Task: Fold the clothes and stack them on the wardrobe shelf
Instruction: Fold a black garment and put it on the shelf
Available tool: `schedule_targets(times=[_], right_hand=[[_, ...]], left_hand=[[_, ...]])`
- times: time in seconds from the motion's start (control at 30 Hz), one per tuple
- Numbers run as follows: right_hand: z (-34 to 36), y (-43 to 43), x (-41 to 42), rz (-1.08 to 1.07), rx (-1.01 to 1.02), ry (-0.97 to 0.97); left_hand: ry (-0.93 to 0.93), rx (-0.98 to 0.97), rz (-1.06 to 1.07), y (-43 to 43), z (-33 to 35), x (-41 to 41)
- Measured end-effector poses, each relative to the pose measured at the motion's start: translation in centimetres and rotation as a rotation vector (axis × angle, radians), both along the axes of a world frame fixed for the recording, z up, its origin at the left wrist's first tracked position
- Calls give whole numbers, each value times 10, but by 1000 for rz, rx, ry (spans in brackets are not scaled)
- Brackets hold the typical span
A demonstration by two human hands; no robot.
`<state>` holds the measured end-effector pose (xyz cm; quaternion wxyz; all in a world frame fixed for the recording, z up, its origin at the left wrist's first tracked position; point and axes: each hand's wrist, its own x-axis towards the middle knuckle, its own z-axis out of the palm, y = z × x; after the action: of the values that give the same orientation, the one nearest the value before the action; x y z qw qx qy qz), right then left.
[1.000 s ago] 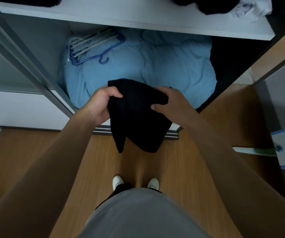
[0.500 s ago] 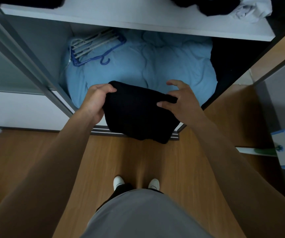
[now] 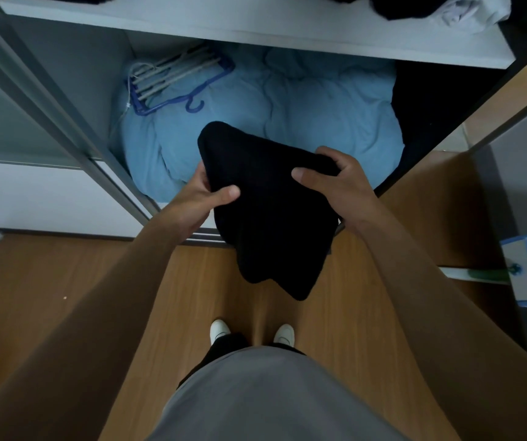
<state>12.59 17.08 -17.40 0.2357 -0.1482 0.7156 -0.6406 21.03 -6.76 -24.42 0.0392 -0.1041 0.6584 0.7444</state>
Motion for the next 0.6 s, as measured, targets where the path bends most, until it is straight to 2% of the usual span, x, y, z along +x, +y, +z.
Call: schedule_targets(times=[0.13,0.2,0.3,0.43,0.5,0.6], right_hand=[[-1,0,-1,105,-69,-116],[2,-1,-2,92,-92,-159],[6,0,-6,-25,-62,-175],[5,5,-18,-265,31,-149],[2,11,-22,-335,-64,-273],[-11,19,-15,-211,-314,-478]], left_hand=[[-21,-66,-109,-4,5,-12],[-22,-54,-145,-5,7,-18],[-35,-50,-33,-2,12,-23],[-22,-43,17,6,14,-23],[-41,33,45,10,17,-22],[-91,151,78,14,20,-22]])
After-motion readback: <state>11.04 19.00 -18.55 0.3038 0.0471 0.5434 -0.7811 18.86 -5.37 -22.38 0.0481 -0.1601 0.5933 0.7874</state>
